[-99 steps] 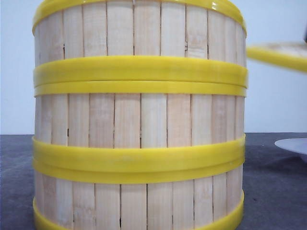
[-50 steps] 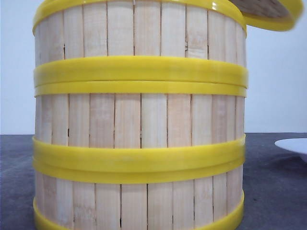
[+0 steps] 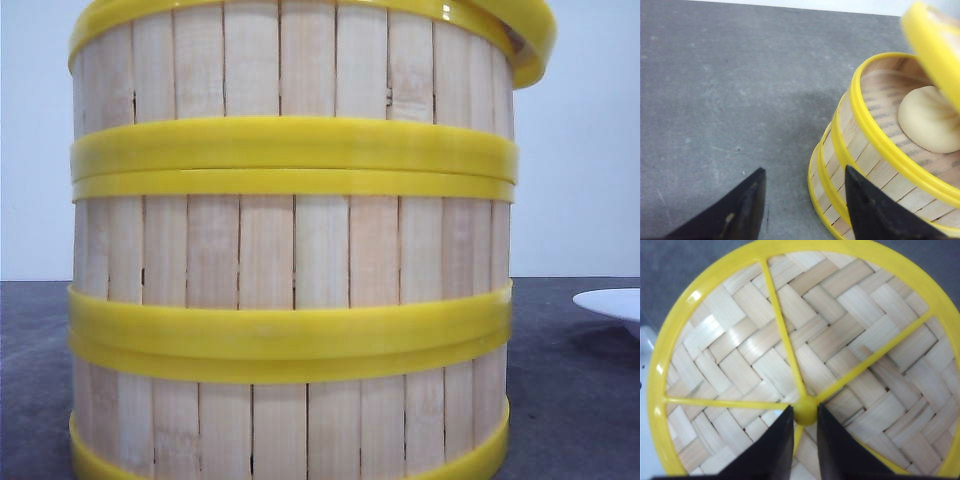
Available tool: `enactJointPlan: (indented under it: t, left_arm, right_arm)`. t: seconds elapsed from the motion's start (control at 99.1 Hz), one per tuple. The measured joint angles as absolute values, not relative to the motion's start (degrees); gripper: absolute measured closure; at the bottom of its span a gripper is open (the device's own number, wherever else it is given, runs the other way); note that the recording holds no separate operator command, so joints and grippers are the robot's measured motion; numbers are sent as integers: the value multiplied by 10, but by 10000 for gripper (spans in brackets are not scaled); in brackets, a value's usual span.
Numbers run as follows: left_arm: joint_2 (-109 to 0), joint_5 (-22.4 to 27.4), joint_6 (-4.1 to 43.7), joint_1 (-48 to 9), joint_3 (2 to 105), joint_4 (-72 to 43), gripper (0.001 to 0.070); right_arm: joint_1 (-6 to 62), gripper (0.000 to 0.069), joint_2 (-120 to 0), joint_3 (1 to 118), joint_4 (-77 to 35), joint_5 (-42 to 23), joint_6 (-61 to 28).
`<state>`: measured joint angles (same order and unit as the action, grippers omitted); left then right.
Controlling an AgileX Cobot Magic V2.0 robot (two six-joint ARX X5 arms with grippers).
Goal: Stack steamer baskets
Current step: 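Carry the lid over the stack and set it on top, then open the right gripper and withdraw it from the lidded stack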
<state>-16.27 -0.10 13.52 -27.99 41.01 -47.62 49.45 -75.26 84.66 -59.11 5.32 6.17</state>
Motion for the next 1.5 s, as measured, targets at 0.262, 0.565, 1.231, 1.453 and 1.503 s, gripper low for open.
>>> enactJointPlan:
  t: [0.262,0.565,1.231,1.453,1.503]
  left_arm:
    - [-163,-1,135,-280,410,-476,413]
    - [-163,-1,135,-280,410,-474,413]
    - [-163,-1,135,-280,410,-474,413]
    - [-163,-1,135,-280,410,-474,413]
    - [-163,-1,135,-280,410,-474,413]
  right_arm:
    - [526,640,-772,847,-570,29,58]
    - [541,641,-780,847,-559,28,57]
    - [543,640,-811,849,-540,29,43]
    - [543,374,-814,849,-538,29,43]
    - [543,349,-814,850,-538,29,43]
